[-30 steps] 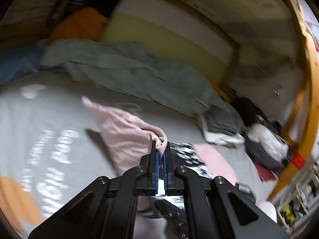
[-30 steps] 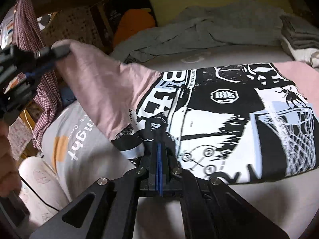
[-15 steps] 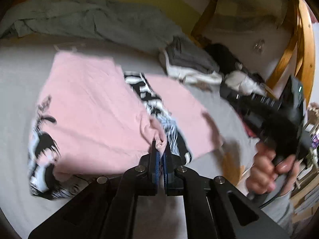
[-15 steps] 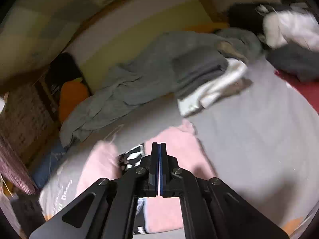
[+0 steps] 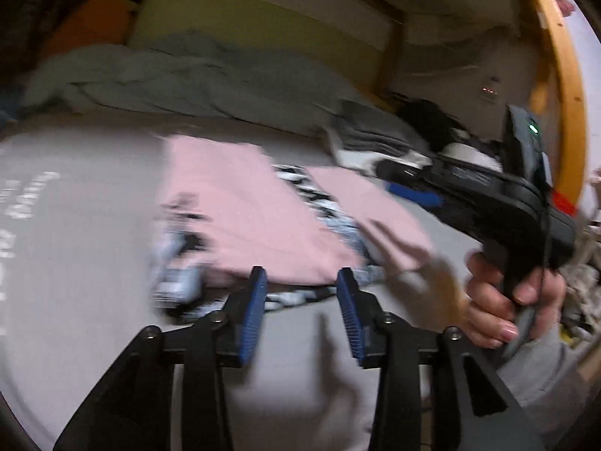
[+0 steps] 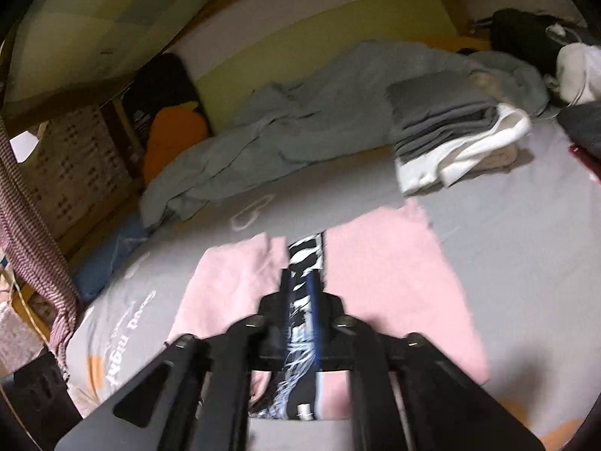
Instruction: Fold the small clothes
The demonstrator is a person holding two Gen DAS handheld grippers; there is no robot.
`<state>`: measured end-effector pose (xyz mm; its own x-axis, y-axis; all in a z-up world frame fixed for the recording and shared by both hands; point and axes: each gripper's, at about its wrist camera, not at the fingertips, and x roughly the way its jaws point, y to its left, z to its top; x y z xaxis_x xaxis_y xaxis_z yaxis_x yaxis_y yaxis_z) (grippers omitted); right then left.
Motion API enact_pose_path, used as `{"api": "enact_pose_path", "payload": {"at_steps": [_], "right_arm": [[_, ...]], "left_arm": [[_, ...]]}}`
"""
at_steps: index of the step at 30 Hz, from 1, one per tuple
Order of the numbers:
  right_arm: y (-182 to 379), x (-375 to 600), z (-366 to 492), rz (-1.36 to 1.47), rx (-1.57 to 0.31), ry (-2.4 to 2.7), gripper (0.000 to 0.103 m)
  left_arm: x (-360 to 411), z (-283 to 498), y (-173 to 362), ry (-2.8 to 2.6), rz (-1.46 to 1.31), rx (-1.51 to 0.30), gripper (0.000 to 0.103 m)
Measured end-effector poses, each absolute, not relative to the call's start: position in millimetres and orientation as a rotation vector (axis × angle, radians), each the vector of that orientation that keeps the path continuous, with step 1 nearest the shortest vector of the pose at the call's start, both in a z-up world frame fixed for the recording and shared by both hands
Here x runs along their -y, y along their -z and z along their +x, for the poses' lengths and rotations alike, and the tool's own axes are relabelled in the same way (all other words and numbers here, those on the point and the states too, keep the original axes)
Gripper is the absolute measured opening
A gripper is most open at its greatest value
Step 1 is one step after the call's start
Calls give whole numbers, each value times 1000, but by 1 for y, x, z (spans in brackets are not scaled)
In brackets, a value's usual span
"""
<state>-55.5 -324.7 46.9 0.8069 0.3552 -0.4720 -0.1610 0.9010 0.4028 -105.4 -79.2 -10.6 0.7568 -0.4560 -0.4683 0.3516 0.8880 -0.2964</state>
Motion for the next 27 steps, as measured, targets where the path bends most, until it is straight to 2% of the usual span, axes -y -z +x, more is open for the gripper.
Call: {"api": "enact_pose_path", "payload": {"at_steps": [1, 2, 6, 9, 13, 18, 22, 24, 25, 26, 27], "right_arm": [[-43, 321, -54, 361, -586, -303, 47], [-40, 316, -54, 364, -599, -316, 49], [-19, 294, -45, 343, -704, -384, 49], [-1, 281, -39, 319, -779, -391, 49], [1, 271, -46, 251, -753, -357, 48], [4, 269, -59, 256, -717, -347, 44], [6, 262, -60, 205, -708, -330, 36], [7, 260, -58, 203, -705, -331, 27], [7, 260, -58, 194, -702, -318, 10], [6, 261, -59, 190, -692, -307, 5], [3, 264, -61, 195, -672, -302, 5]], "left_arm": [[71, -105, 12, 397, -192, -560, 42], [63, -103, 14, 370, -200, -568, 42], [45, -102, 25, 310, -237, -598, 41], [53, -111, 26, 231, -158, -569, 42], [61, -100, 37, 162, -79, -596, 54], [47, -85, 43, 167, -168, -588, 54], [44, -76, 46, 181, -223, -592, 55], [47, -77, 48, 171, -200, -580, 55], [49, -79, 47, 167, -189, -575, 55], [49, -81, 46, 166, -187, -568, 55], [49, -85, 46, 171, -193, -562, 55]]}}
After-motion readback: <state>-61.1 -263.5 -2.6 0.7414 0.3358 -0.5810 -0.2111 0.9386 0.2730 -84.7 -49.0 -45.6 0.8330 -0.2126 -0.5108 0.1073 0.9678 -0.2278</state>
